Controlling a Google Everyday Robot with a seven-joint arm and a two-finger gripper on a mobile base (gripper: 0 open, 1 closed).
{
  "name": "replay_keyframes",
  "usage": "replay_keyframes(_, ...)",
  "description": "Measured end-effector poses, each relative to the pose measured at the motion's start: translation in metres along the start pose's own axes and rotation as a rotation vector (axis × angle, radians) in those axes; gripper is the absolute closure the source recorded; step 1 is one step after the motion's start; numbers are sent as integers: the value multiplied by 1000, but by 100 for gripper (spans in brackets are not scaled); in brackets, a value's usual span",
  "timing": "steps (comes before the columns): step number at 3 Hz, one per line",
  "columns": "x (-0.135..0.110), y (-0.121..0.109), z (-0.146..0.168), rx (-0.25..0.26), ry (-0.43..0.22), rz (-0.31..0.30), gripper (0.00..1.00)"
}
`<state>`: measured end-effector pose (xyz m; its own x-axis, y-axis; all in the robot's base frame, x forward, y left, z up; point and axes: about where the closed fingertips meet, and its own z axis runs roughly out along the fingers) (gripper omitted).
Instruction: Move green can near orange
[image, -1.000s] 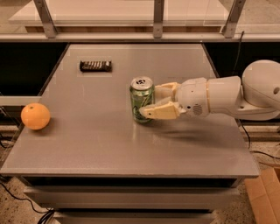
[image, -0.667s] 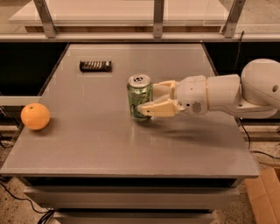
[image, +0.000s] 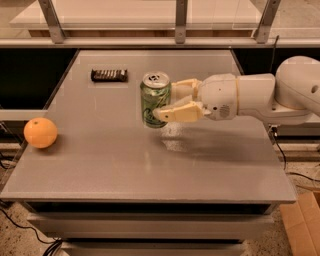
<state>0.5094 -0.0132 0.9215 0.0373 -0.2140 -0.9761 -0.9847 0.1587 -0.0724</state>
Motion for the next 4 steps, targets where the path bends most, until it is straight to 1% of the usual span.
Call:
replay_keyframes(1, -35, 4, 18, -71, -74, -63, 100)
replay_keyframes(2, -50, 6, 26, -101, -105, -92, 100)
replay_keyframes(3, -50, 6, 26, -102, -105, -92, 100)
replay_keyframes(4, -53, 9, 37, -138, -105, -96, 100)
